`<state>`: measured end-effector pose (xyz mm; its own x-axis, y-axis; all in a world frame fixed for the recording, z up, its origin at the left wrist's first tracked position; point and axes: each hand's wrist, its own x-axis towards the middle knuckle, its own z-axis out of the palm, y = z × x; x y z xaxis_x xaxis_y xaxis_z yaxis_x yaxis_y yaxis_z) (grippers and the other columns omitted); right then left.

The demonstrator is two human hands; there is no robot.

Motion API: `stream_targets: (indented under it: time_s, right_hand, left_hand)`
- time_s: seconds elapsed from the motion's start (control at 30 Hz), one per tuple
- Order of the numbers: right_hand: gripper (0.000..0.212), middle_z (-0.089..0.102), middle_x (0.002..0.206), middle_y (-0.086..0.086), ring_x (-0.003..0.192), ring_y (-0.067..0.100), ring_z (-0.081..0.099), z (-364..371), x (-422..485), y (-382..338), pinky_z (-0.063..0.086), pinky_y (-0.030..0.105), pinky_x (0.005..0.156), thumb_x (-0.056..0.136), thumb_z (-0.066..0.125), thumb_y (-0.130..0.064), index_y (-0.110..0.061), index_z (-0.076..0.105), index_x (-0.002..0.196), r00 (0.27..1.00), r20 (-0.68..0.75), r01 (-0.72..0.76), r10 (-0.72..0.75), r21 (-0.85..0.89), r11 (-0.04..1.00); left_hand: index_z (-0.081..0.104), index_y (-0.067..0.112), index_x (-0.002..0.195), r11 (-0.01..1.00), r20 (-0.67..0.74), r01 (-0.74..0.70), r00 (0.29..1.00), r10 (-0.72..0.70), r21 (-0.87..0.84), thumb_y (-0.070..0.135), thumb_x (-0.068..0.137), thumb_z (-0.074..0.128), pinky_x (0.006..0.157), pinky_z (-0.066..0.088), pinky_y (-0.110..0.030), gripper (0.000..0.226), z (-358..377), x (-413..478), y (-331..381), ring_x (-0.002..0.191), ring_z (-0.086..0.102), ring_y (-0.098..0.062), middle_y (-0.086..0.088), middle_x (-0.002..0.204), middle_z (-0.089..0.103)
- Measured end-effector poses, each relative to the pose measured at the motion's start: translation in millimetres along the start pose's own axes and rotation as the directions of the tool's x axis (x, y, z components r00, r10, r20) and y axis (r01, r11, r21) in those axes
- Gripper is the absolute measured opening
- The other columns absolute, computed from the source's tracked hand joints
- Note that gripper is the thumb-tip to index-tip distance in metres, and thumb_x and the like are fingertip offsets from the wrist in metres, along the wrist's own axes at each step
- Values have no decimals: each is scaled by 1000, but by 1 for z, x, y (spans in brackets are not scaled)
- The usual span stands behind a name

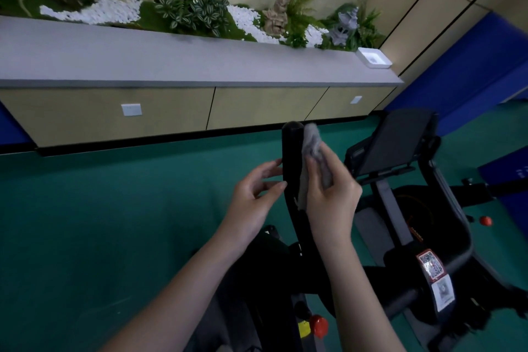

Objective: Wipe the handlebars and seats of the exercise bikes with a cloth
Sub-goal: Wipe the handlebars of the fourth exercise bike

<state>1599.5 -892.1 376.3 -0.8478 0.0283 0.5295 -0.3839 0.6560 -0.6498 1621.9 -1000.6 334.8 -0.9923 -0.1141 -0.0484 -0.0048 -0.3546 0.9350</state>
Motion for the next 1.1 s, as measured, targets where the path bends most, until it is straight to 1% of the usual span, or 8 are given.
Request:
stream_targets:
  time_s: [0.13, 0.23, 0.33, 0.43, 0.67, 0.87, 1.0, 1.1]
  right_hand:
    - [25, 61, 126, 17, 131, 36, 46, 2, 36, 0, 37, 56, 108, 90, 60, 3, 6, 65, 115, 877, 194, 452, -440, -23, 891]
    - [18, 63, 126, 14, 138, 36, 37, 1, 54, 6, 23, 58, 114, 92, 59, 3, 4, 68, 108, 656, 509, 656, -558, -20, 754]
    - [20, 69, 108, 15, 127, 32, 51, -3, 66, 7, 26, 55, 114, 96, 53, -5, 6, 69, 100, 377, 660, 817, -650, 94, 569]
    - [25, 70, 99, 14, 113, 30, 60, -5, 87, -3, 29, 49, 113, 98, 50, -12, 3, 69, 98, 191, 737, 874, -648, 173, 455]
    - [20, 68, 91, 13, 88, 34, 63, 3, 109, -18, 47, 43, 83, 96, 57, -17, -2, 70, 100, -21, 841, 898, -541, 253, 360]
    - [24, 71, 86, 8, 82, 31, 65, 8, 123, -33, 45, 37, 81, 96, 54, -23, -7, 71, 99, -296, 860, 866, -415, 425, 263]
    - [24, 71, 92, 1, 86, 26, 65, 9, 119, -35, 47, 36, 84, 98, 51, -26, -13, 70, 102, -454, 828, 827, -330, 529, 191]
    - [30, 71, 95, 1, 89, 24, 65, 15, 128, -41, 48, 39, 82, 100, 47, -34, -15, 69, 106, -455, 851, 836, -263, 509, 202]
  left_hand:
    - [59, 27, 109, 998, -8, 23, 1000, -24, -62, -4, 90, 54, 76, 47, -15, 37, 1, -2, -2, 92, 63, -6, 4, 107, 66]
    - [61, 24, 106, 992, -38, 54, 998, -59, -117, -2, 88, 57, 75, 47, -13, 32, 2, -2, -4, 88, 62, 1, 5, 108, 67]
    - [63, 19, 105, 983, -56, 92, 993, -102, -156, 1, 88, 59, 76, 47, -11, 25, 4, -4, -7, 83, 62, 5, 2, 107, 67]
    - [62, 10, 111, 971, -52, 96, 993, -110, -219, -1, 89, 56, 70, 44, -6, 25, 9, -9, -11, 80, 61, 10, 3, 104, 66]
    - [65, 17, 104, 940, -108, 93, 985, -136, -329, 1, 88, 59, 65, 44, -6, 23, 20, -12, -27, 77, 61, 10, 10, 94, 67]
    - [72, 22, 94, 877, -142, 148, 961, -236, -457, 12, 82, 69, 83, 43, -30, 16, 31, -13, -46, 91, 62, -11, 7, 90, 71]
    - [73, 19, 97, 842, -144, 126, 962, -233, -524, 20, 72, 73, 77, 39, -28, 25, 33, -15, -50, 90, 59, -14, 2, 89, 69]
    - [70, 14, 106, 836, -161, 122, 957, -243, -536, 12, 82, 67, 76, 42, -25, 24, 33, -16, -54, 92, 62, -11, 1, 96, 70]
